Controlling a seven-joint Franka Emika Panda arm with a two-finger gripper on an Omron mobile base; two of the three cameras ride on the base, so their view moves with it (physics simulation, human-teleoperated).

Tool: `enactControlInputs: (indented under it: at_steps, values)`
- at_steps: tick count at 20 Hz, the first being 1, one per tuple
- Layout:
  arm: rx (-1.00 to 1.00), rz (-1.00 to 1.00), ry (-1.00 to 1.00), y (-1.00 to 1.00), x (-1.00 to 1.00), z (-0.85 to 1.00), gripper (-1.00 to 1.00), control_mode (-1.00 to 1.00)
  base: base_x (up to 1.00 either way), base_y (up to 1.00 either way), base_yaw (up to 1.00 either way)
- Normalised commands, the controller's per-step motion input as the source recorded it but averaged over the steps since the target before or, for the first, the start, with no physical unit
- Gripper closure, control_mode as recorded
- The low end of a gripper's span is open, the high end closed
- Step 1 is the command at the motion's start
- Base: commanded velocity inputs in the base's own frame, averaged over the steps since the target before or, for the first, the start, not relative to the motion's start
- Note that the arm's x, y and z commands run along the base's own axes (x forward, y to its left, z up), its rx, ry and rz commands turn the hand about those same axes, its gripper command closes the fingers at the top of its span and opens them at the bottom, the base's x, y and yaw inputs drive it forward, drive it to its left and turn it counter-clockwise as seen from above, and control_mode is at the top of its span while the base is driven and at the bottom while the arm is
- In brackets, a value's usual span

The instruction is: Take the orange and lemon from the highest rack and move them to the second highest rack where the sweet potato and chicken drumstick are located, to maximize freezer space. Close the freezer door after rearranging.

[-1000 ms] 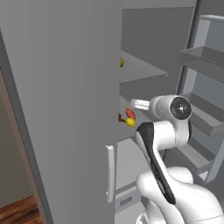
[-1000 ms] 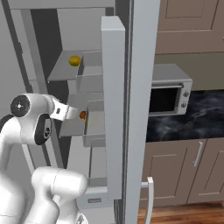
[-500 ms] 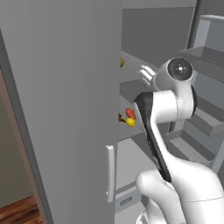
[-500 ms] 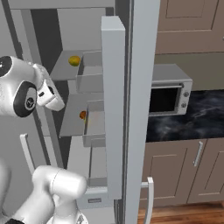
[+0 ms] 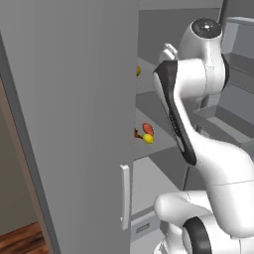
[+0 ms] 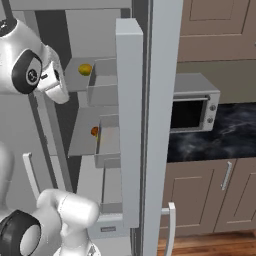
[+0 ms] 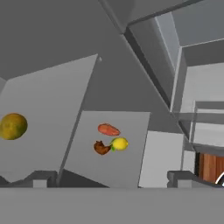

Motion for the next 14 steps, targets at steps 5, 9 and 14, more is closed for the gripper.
enactControlInputs:
  at_steps: [5, 9, 14]
  values:
    - [0.19, 0.26, 0.00, -0.16, 0.56, -0.07, -1.00, -1.00, 0.00, 0.00, 0.00]
    - [0.24, 0.30, 0.00, -0.03, 0.65, -0.03, -1.00, -1.00, 0.00, 0.00, 0.00]
    - [0.17, 0.23, 0.00, 0.03, 0.72, -0.05, -1.00, -1.00, 0.00, 0.00, 0.00]
